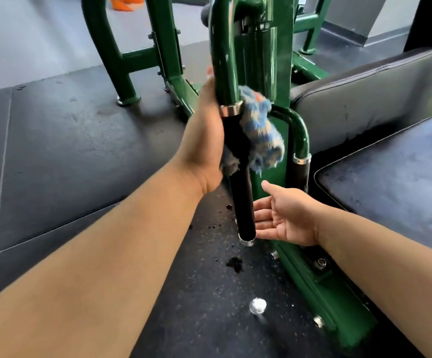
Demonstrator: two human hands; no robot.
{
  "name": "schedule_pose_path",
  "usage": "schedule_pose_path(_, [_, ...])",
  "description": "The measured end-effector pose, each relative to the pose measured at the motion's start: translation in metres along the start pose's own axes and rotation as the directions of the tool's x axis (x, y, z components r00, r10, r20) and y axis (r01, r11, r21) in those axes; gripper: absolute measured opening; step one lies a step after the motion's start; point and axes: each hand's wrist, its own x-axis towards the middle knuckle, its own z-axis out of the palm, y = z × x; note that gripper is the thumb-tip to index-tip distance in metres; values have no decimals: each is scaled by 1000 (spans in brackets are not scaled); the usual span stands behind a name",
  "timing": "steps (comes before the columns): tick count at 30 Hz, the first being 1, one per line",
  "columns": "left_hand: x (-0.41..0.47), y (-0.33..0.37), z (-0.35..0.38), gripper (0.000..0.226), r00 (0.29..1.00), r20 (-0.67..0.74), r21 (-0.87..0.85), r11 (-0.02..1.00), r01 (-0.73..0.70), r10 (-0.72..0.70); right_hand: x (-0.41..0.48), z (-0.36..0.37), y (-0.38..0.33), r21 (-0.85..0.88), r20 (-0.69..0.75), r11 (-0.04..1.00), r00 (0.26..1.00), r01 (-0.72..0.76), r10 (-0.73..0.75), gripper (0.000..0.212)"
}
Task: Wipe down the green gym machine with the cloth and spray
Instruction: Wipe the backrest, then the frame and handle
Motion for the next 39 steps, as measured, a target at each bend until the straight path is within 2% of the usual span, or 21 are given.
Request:
schedule_pose_path(2, [-8, -14, -8, 77, 990, 81, -102, 987, 125, -117, -1, 1, 2, -13, 22, 1000, 999, -28, 28, 69])
schedule_pose_path(4, [-19, -34, -18, 75, 972, 81, -93, 969, 228, -221, -4, 2, 7, -18, 42, 999, 998, -47, 48, 65])
schedule_pose_path(8, [-36, -67, -23, 39, 936, 23, -77, 933, 353, -352, -10, 1, 17, -47, 21, 997, 998, -55, 56, 60])
schedule_pose_path(11, [-31, -48, -18, 23, 948, -9, -39, 948, 317, -317, -12, -3, 20, -22, 16, 998, 998, -67, 67, 62])
schedule_pose_path(13, [-20, -25, -15, 21, 977, -67, 11, 979, 204, -203, -13, -6, 21, 5, 14, 999, 999, -45, 45, 64])
schedule_pose_path(15, [-14, -15, -16, 26, 984, -140, 135, 982, 131, -112, -12, -7, 19, 19, -7, 999, 1000, -29, 29, 66])
schedule_pose_path(17, [-16, -24, -22, 31, 981, -101, 164, 969, 183, -168, -11, -7, 17, 14, -21, 1000, 1000, -23, 23, 66])
schedule_pose_path(20, [-36, -73, -34, 39, 927, -62, 139, 916, 375, -370, -10, -7, 17, 53, -39, 998, 999, -30, 32, 59])
schedule_pose_path(24, [-55, -111, -40, 39, 860, -268, 119, 871, 476, -434, -5, -10, 24, 62, -26, 996, 997, -64, 66, 61])
schedule_pose_path(26, [-68, -120, -40, 40, 807, -307, 112, 822, 558, -505, -6, -11, 29, 18, 5, 995, 995, -103, 103, 65])
schedule_pose_path(28, [-84, -125, -40, 41, 743, -306, -18, 784, 620, -595, -10, -10, 35, -9, 48, 993, 992, -118, 118, 60])
schedule_pose_path(30, [-93, -122, -39, 39, 738, -324, -117, 799, 590, -592, -12, -11, 38, 17, 58, 995, 994, -99, 98, 46])
schedule_pose_path(32, [-94, -116, -39, 34, 757, -382, -106, 839, 534, -530, -14, -11, 36, 26, 64, 996, 994, -86, 84, 37])
schedule_pose_path(35, [-104, -112, -36, 28, 745, -459, -100, 861, 498, -484, -16, -4, 37, 27, 134, 995, 986, -100, 96, 34])
schedule_pose_path(39, [-120, -104, -21, 31, 725, -448, -320, 851, 417, -523, -21, 0, 34, 51, 132, 994, 987, -101, 94, 21])
